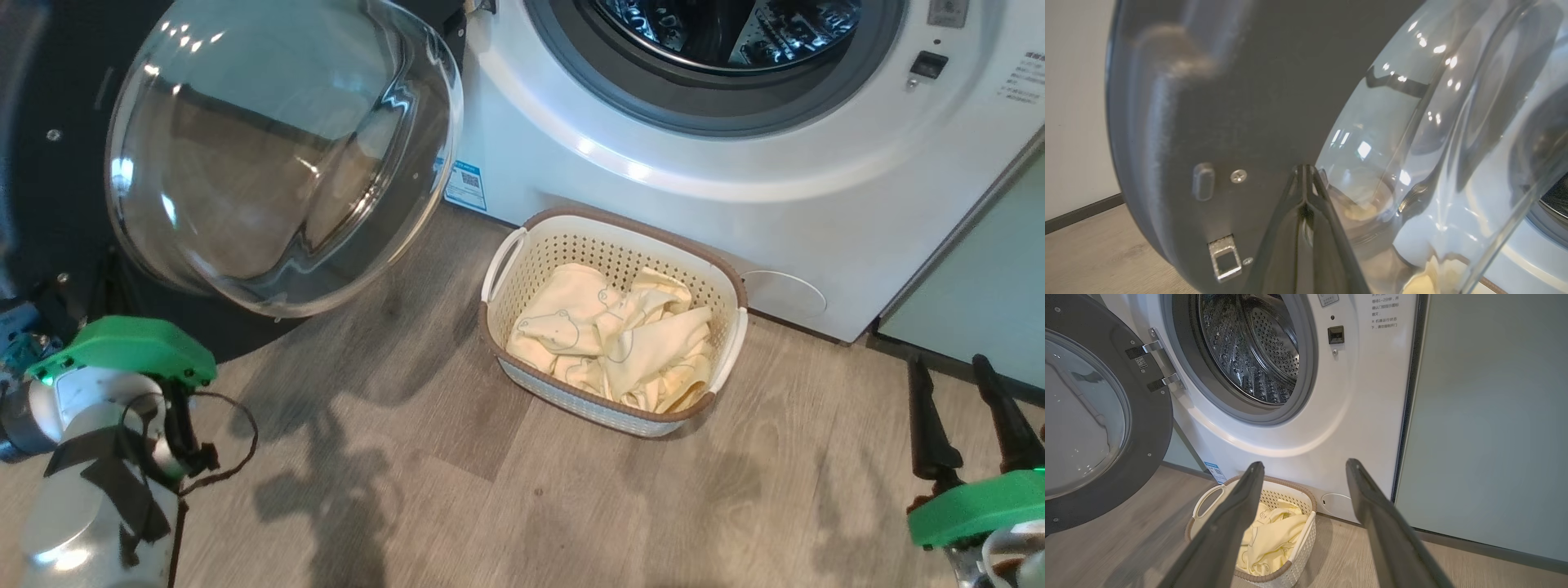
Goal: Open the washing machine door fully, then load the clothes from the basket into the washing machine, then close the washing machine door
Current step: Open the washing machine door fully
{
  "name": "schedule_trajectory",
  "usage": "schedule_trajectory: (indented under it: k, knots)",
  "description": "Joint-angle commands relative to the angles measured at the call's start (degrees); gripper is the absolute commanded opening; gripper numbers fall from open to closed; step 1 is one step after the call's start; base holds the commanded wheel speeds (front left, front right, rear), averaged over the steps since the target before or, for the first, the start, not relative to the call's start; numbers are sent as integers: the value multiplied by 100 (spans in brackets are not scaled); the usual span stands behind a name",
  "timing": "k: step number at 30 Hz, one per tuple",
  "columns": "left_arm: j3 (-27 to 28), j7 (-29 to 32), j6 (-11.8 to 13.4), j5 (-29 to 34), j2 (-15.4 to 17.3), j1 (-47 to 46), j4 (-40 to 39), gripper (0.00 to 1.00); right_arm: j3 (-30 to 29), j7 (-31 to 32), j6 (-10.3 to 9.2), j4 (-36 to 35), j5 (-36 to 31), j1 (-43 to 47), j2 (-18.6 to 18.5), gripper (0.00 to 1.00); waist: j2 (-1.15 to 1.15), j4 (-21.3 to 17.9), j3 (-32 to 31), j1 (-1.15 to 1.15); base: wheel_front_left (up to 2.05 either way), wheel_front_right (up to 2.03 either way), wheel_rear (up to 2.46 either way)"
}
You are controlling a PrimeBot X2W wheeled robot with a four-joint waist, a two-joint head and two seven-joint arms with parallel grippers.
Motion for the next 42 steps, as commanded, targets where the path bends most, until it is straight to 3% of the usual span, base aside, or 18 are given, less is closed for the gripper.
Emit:
schedule_trajectory:
  k: [1,16,31,35,40,41,42]
  knots:
    - [281,-52,-29,79,179,-284,-111,0,125,-55,24,-170,32,-201,-146,100,0,-1,16,-1,0,0,0]
    - [703,-52,-320,587,-16,-451,153,0,215,-55,24,-72,62,-223,-74,100,0,-30,-122,-1,0,0,0]
    - [399,-52,-805,1018,-256,185,-55,1,108,-55,24,10,33,227,221,100,0,-132,-953,-1,0,0,0]
    - [272,-52,-946,1059,-274,346,-130,19,66,-55,24,9,17,331,272,100,0,-211,-1095,-1,0,0,0]
    - [134,-50,-1044,1093,-314,569,-277,53,29,-55,24,-5,-5,407,336,100,0,-409,-1227,-1,0,0,0]
    - [108,-47,-1063,1097,-316,615,-313,70,40,-55,24,-4,-7,417,340,100,0,-459,-1247,-1,0,0,0]
    - [89,-46,-1081,1095,-316,664,-353,79,52,-55,24,-5,-11,426,345,100,0,-517,-1267,-1,0,0,0]
